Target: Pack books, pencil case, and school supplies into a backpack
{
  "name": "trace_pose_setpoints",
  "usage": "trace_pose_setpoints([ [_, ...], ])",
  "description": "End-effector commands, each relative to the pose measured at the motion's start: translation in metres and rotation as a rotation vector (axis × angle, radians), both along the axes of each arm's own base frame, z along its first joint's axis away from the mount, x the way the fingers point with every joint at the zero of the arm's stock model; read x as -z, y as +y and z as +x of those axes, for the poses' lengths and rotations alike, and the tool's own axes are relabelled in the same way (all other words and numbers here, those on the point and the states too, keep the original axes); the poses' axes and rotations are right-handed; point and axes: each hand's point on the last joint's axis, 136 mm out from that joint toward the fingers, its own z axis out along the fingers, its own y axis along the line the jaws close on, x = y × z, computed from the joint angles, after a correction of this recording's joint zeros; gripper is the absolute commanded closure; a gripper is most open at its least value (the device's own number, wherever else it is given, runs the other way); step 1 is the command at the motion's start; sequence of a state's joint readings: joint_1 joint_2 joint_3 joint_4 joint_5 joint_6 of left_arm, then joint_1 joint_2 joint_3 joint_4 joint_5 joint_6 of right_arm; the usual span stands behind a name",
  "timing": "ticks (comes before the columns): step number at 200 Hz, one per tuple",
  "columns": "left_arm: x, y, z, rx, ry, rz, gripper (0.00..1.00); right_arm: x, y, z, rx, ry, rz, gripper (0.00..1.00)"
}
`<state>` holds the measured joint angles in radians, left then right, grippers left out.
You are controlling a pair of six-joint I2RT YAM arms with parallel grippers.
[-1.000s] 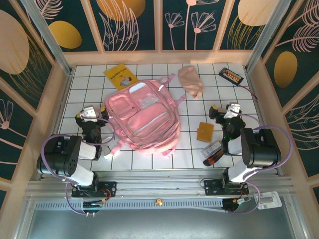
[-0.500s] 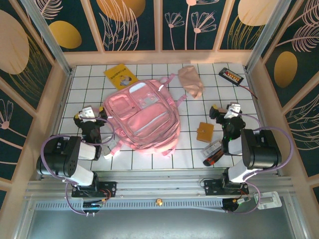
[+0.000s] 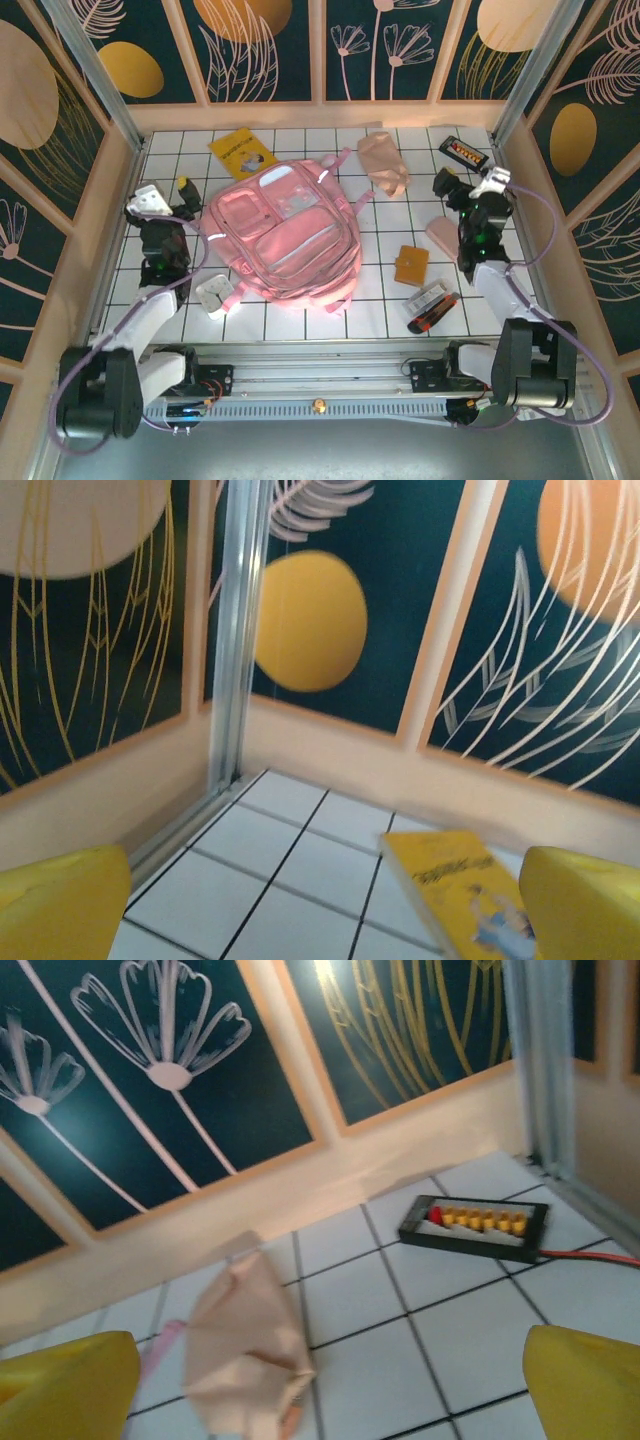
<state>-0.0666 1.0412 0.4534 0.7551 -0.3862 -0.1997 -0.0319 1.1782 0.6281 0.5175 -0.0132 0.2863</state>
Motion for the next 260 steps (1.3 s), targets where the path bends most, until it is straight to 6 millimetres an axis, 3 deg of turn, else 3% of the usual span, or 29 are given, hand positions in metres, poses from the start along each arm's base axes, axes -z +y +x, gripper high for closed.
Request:
trace_pose_setpoints([
  [1,0.002,-0.026,-0.006,0.166,0.093,-0.108,0.01,0.027,0.037,-0.010,-0.161,0.243,0.180,0.03],
  [28,-0.015,-0.079,-0.018,0.415,0.193,-0.158,0.01,0.031,0.090,-0.023,-0.367,0.379,0.266,0.05],
  [37,-0.011,-0.096,-0.024,0.467,0.252,-0.146,0.01,0.034,0.107,-0.030,-0.413,0.429,0.277,0.05],
  [63,0.016,-0.143,-0.039,0.587,0.425,-0.128,0.01,0.047,0.160,-0.054,-0.568,0.548,0.296,0.05],
  [92,0.060,-0.200,-0.052,0.697,0.612,-0.027,0.01,0.061,0.193,-0.074,-0.643,0.606,0.323,0.05],
  [115,0.084,-0.240,-0.062,0.773,0.693,0.064,0.01,0.076,0.205,-0.084,-0.663,0.654,0.325,0.05],
  [137,0.101,-0.265,-0.070,0.836,0.749,0.119,0.01,0.085,0.215,-0.092,-0.682,0.680,0.312,0.05],
  [165,0.128,-0.274,-0.078,0.861,0.826,0.154,0.01,0.096,0.219,-0.096,-0.689,0.705,0.294,0.06],
  [191,0.136,-0.282,-0.084,0.876,0.840,0.168,0.01,0.107,0.219,-0.092,-0.677,0.723,0.285,0.08],
  [225,0.156,-0.301,-0.089,0.862,0.904,0.337,0.01,0.120,0.222,-0.090,-0.679,0.746,0.286,0.09],
  [260,0.164,-0.332,-0.089,0.913,0.926,0.436,0.01,0.127,0.220,-0.092,-0.674,0.755,0.282,0.09],
])
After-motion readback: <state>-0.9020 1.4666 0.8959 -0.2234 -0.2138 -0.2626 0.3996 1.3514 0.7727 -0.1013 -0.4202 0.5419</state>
